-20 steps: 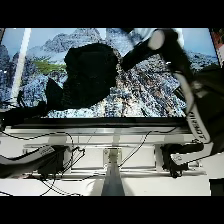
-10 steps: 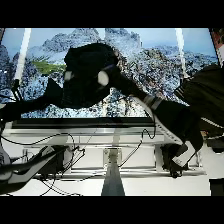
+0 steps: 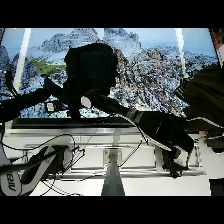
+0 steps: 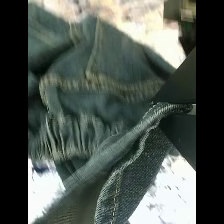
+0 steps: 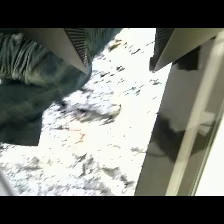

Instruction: Fold the clothes and pants, and hang the long-sleeved shirts on hangers.

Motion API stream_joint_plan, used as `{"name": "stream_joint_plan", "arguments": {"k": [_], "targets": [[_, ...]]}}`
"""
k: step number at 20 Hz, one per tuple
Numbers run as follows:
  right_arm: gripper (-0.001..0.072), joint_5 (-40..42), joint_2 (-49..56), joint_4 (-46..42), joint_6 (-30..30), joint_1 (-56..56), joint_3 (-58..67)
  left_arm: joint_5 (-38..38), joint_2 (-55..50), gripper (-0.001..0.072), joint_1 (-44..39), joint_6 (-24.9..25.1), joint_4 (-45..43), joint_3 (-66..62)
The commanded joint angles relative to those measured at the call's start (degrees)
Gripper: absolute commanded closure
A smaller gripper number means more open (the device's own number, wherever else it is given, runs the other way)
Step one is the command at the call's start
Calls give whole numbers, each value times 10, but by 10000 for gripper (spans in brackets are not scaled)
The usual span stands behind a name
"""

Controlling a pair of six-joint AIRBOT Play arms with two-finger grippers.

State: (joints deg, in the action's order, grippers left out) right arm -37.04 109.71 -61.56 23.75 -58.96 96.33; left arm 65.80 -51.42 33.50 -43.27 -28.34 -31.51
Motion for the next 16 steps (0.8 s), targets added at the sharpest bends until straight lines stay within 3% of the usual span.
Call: {"name": "stream_joint_plan", "arguments": {"k": [1, 3, 10, 16], "targets": [[309, 51, 9, -5, -7, -3, 0, 25, 40, 677, -1, 0, 37, 0], [328, 55, 9, -26, 1, 2, 0, 26, 66, 677, -1, 1, 35, 0], [326, 11, 6, -48, 130, 43, 14, 2, 80, 678, 0, 0, -27, 0], [326, -37, 6, -61, 139, 50, 27, -31, 80, 677, 0, 1, -34, 0]]}}
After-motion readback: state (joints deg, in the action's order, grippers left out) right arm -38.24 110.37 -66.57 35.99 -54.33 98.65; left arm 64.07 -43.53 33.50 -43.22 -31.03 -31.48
